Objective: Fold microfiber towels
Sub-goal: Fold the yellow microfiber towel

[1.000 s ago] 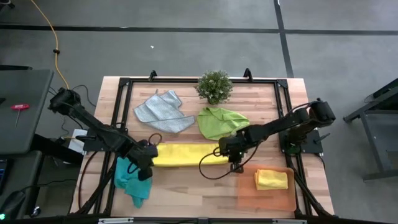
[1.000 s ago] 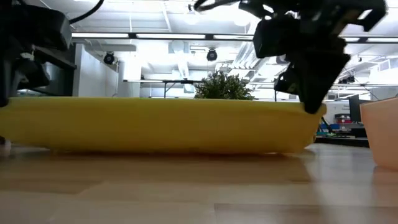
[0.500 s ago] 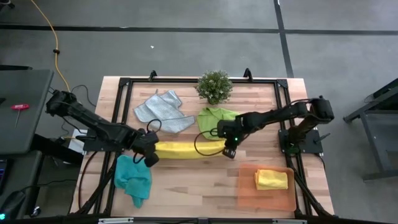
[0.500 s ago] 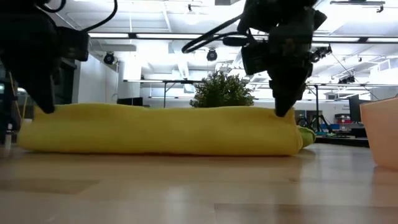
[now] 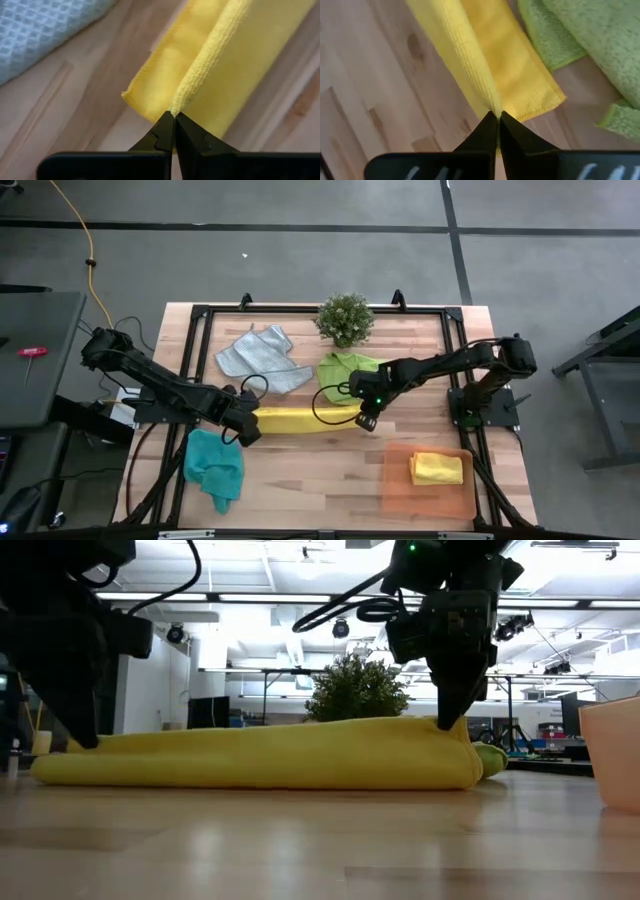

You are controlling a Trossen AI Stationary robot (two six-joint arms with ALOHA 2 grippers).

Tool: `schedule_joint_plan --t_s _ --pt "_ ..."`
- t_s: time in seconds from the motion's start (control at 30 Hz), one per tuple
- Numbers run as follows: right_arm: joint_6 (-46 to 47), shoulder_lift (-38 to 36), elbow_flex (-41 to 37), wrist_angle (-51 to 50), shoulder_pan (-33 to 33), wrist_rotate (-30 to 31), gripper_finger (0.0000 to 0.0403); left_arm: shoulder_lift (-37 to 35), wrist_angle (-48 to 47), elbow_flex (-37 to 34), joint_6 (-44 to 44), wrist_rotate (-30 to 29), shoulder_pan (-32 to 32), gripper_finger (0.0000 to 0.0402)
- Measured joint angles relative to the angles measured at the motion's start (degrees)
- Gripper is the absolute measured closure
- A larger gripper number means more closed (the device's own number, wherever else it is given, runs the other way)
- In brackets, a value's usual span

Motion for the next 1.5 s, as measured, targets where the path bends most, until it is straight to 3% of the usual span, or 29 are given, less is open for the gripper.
schedule_joint_plan --t_s 0.33,0.47,0.63,0.8,0.97,1.1,1.2,1.33,1.5 --pt "1.7 0.0 0.0 -0.1 0.0 1.4 0.0387 0.3 -0.4 0.0 -0.2 -2.0 0.0 0.037" --pt "2.4 0.0 0.0 -0.2 0.0 2.9 0.0348 0.3 -0.5 0.0 1.3 -3.4 0.0 0.034" --pt "-0.4 -0.1 0.0 -0.4 -0.1 9.2 0.0275 -0.7 -2.6 0.0 2.6 -4.0 1.0 0.0289" --pt "-3.7 -2.6 0.0 -1.9 -1.9 11.4 0.0222 -6.7 -6.2 0.0 7.5 -2.6 4.1 0.0241" --pt "-1.8 -8.5 -0.6 -7.8 -2.3 11.3 0.0206 -16.7 -4.7 0.0 10.3 -1.8 4.3 0.0213" --pt "4.4 -15.4 -7.5 -7.0 -1.4 8.2 0.0205 -22.9 2.3 -3.1 10.8 -1.5 1.7 0.0209" --pt "12.2 -21.1 -15.3 -0.7 -1.2 5.9 0.0205 -25.1 8.4 -7.7 10.1 0.1 0.2 0.0211" --pt "25.2 -26.5 -25.0 13.4 -1.0 3.6 0.0205 -24.8 16.4 -13.7 7.7 0.6 -0.6 0.0215" --pt "35.0 -26.9 -31.5 24.4 -0.7 3.3 0.0205 -22.4 24.5 -18.1 7.1 1.1 -0.4 0.022"
